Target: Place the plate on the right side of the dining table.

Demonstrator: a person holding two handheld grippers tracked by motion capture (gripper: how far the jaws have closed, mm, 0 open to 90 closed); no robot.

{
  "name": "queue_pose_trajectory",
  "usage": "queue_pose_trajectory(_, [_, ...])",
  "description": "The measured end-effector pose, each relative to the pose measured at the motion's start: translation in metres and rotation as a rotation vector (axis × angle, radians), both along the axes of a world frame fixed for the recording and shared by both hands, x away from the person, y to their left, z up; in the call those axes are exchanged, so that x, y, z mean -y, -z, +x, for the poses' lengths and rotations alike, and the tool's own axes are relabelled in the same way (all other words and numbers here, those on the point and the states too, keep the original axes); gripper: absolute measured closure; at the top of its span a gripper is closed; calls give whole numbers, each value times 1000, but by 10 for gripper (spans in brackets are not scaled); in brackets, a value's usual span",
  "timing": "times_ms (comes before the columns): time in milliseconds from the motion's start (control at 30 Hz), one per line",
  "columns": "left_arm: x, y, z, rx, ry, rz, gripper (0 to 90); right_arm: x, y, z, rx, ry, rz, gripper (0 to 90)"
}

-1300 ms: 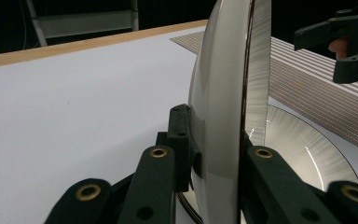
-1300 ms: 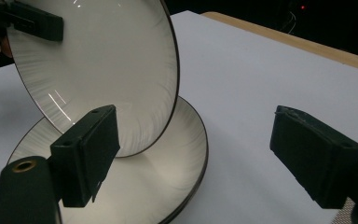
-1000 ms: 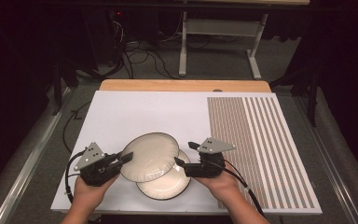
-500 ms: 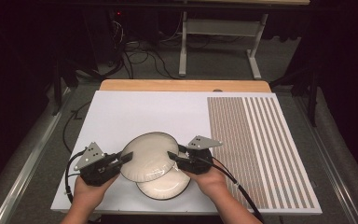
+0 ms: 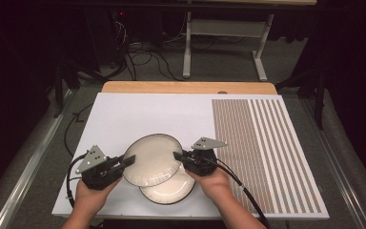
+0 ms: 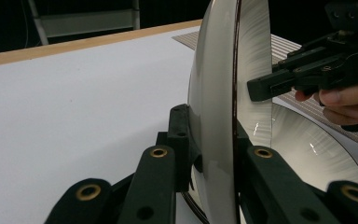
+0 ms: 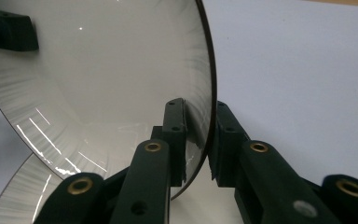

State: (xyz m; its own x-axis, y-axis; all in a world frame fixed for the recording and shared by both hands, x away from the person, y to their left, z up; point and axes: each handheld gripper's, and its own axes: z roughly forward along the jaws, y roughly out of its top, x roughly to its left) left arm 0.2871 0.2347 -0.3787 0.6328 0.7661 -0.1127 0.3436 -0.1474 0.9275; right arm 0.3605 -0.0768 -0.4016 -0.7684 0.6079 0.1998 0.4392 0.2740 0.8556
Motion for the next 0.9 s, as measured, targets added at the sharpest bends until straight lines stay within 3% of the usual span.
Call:
queue_pose_trajectory(67, [0, 0, 0, -5, -3, -7, 796, 2, -1, 1, -16, -1, 9, 835])
queue_pose_trajectory(267, [3, -7, 1, -9, -7, -47, 802, 8, -11, -4, -1, -11, 12, 855])
queue_pose_trajectory(533, [33, -30, 10, 20, 38, -48, 800, 42, -38, -9, 46, 17, 30, 863])
queue_pose_trajectory(700, [50, -38, 19, 25, 61, -43, 798, 60, -45, -10, 58, 44, 36, 865])
queue_pose_trajectory(733, [55, -39, 22, 23, 70, -43, 798, 70, -47, -10, 65, 60, 40, 865])
queue_pose_trajectory(900, [73, -41, 34, 3, 96, -48, 794, 86, -49, -10, 71, 81, 39, 868])
